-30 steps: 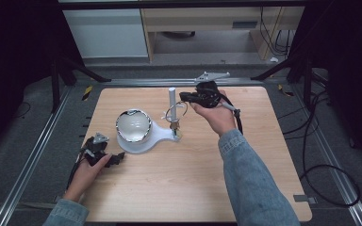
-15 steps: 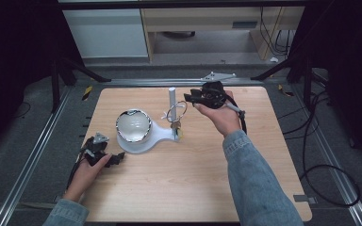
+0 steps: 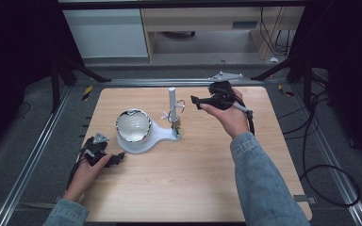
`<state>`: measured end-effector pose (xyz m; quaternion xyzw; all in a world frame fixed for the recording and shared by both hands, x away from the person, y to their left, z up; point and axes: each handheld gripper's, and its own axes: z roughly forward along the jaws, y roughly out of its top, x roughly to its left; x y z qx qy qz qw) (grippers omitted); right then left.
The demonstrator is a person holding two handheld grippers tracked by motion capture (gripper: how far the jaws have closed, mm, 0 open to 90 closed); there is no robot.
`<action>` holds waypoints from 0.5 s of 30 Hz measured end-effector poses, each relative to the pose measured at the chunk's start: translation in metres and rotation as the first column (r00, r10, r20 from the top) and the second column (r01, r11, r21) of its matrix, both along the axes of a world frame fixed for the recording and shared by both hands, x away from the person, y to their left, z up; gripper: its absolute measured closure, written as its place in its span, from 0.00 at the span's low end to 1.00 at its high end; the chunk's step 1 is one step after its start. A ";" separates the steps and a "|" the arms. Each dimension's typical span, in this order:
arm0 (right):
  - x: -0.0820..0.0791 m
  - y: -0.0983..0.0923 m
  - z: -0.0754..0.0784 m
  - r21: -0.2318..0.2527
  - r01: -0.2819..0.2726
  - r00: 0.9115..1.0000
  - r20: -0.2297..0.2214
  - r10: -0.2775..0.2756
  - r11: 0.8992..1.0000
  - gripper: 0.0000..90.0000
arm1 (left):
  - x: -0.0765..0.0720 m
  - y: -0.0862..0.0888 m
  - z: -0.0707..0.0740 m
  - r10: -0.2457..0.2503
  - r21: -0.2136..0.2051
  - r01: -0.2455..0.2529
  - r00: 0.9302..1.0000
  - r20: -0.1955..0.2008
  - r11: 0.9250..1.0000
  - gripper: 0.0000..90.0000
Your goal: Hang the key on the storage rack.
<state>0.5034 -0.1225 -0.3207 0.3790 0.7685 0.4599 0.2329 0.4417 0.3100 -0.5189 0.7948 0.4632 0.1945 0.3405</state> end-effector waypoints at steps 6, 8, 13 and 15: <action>-0.005 -0.005 -0.001 -0.011 0.017 1.000 0.023 -0.017 1.000 0.13 | 0.000 0.000 0.000 0.000 0.000 0.000 1.000 0.000 1.000 0.00; -0.006 -0.006 -0.001 -0.011 0.018 1.000 0.021 -0.018 1.000 0.12 | 0.000 0.000 0.000 0.000 0.001 0.000 1.000 0.000 1.000 0.00; -0.013 -0.014 -0.006 -0.034 0.016 1.000 0.026 -0.015 0.999 0.07 | 0.000 0.000 0.000 -0.001 0.001 0.001 1.000 0.001 1.000 0.00; -0.014 -0.015 -0.007 -0.037 0.015 0.999 0.029 -0.014 0.999 0.07 | 0.000 0.000 0.000 0.001 0.000 -0.001 1.000 0.000 1.000 0.00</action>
